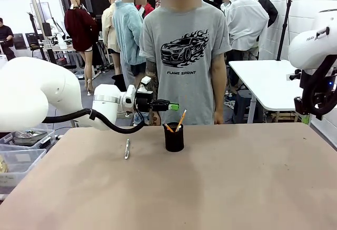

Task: Place the pens into the pen holder.
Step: Pick up a writing instrument from the table and place it into the Pen holder.

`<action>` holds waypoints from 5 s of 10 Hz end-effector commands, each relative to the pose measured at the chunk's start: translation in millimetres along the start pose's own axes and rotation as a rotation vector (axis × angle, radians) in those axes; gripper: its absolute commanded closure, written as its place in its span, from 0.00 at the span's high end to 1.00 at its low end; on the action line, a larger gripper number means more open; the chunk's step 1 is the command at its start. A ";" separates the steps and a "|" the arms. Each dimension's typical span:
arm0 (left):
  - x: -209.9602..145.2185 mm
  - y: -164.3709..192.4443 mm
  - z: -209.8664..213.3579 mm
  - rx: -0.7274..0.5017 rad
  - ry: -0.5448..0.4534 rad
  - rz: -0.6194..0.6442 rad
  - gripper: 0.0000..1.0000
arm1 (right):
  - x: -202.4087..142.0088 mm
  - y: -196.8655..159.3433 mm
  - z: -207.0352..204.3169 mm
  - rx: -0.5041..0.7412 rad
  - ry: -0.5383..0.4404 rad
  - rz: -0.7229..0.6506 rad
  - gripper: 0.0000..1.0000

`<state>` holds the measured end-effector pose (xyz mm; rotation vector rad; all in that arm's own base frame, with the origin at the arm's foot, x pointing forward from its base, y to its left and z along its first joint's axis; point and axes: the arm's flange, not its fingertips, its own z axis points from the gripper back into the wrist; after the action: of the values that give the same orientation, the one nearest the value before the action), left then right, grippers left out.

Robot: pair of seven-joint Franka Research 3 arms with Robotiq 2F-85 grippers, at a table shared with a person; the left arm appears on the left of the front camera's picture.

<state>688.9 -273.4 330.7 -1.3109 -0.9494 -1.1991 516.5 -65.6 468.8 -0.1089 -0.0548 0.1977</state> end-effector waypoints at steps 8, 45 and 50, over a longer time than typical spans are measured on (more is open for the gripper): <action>93.2 -125.3 100.9 0.444 0.522 0.282 0.59 | -0.3 -0.2 -0.9 -0.002 0.000 0.009 0.54; -25.5 -80.5 66.3 1.163 0.944 0.926 0.00 | -0.3 -0.2 -0.9 -0.002 0.000 0.009 0.54; 28.0 -118.0 114.5 0.703 0.583 0.438 0.00 | -0.3 -0.2 -0.9 -0.002 0.000 0.009 0.54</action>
<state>610.1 -187.0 402.1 -0.2984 -0.5224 -0.5561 516.5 -65.6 469.0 -0.1089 -0.0553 0.1977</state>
